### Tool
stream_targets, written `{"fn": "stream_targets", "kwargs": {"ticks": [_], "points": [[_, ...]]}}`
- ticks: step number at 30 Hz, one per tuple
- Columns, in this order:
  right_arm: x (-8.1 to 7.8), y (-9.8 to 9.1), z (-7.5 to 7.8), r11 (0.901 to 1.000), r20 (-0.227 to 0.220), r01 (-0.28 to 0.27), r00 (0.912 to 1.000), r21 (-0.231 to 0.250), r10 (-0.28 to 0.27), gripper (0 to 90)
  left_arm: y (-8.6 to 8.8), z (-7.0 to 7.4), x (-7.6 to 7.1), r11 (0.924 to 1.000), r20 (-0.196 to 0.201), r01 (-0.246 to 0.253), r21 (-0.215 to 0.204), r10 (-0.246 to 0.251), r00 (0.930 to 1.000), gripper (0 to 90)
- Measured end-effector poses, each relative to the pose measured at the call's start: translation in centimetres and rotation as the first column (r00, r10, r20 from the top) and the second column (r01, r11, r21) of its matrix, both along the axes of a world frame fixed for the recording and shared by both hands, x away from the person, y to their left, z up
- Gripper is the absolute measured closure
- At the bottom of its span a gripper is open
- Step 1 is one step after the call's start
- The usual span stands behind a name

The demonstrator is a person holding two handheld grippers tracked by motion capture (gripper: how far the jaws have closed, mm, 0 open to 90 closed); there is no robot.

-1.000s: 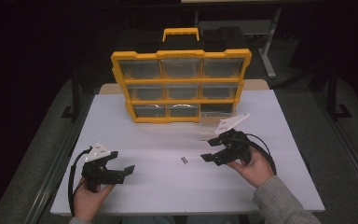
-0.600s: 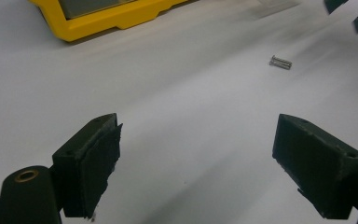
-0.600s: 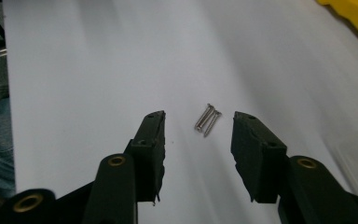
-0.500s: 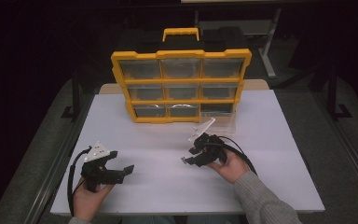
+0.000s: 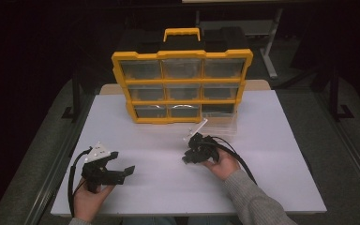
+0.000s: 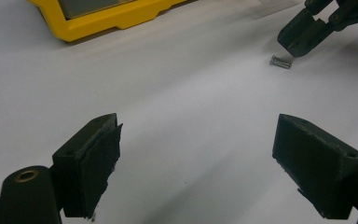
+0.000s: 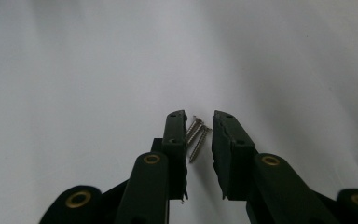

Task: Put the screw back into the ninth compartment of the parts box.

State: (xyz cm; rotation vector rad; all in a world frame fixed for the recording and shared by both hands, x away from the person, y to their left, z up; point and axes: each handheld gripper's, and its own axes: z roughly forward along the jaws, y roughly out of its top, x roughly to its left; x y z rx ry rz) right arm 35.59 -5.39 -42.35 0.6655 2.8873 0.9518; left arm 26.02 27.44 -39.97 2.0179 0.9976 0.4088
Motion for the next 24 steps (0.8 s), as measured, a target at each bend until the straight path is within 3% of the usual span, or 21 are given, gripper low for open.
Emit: {"fn": "stream_targets", "kwargs": {"ticks": [14, 24], "points": [[0.49, 0.52, -0.73, 0.9996, -0.007, 0.017, 0.9998, -0.022, -0.017, 78.9, 0.25, 0.10, -0.01, 1.0000, 0.001, 0.000, -0.002, 0.000, 1.0000, 14.6], [0.60, 0.75, -0.99, 0.9990, 0.013, 0.006, 0.9999, -0.044, -0.006, 83.0, 0.22, 0.08, -0.02, 0.9999, 0.003, -0.004, -0.010, 0.004, 1.0000, 14.6]]}}
